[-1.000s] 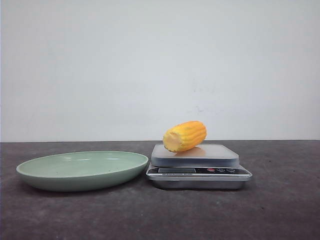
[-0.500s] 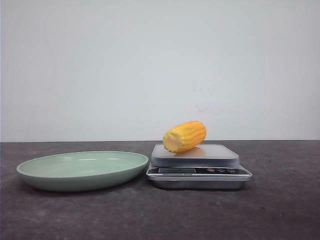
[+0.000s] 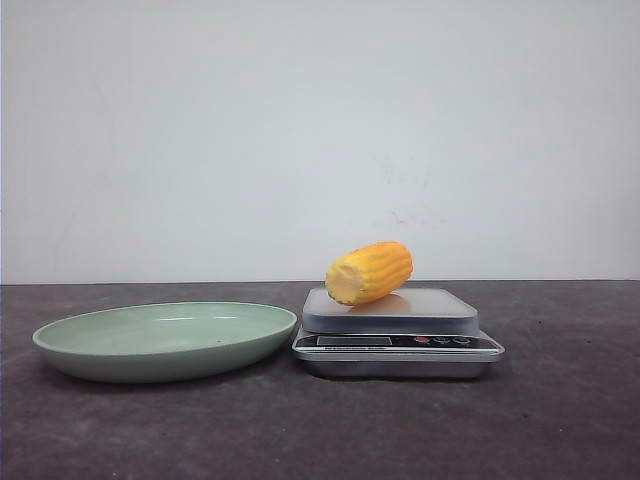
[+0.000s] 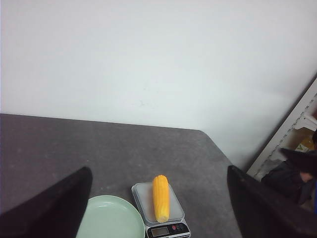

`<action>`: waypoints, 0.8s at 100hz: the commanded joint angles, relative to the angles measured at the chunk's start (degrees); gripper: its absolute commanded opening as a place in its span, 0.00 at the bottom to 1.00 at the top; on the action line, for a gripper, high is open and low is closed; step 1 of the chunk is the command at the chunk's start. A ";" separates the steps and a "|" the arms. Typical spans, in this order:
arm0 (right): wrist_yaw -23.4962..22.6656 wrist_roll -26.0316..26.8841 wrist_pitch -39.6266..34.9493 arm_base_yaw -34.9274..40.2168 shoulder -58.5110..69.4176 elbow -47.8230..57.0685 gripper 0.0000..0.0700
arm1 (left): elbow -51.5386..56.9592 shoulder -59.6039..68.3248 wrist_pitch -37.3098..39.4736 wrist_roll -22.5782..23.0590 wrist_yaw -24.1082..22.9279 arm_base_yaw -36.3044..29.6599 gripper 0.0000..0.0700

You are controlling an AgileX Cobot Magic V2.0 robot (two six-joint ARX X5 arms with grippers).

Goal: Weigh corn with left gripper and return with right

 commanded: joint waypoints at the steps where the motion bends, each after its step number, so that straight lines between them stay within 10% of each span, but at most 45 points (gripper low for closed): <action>1: 2.47 -1.75 0.22 2.29 2.25 0.63 0.48 | 0.83 0.63 -1.66 -0.02 -0.28 -0.48 0.73; 26: 19.76 -2.32 0.02 17.29 12.35 0.63 0.52 | -1.25 0.74 -1.70 0.46 -0.28 -0.48 0.73; 45: 30.77 -1.20 1.38 29.00 22.56 0.66 1.00 | -3.02 0.74 -1.73 2.21 -0.28 -0.48 0.73; 80: 32.02 10.14 9.16 31.65 40.46 0.68 0.94 | -7.98 0.74 -1.73 3.43 -0.28 -0.48 0.73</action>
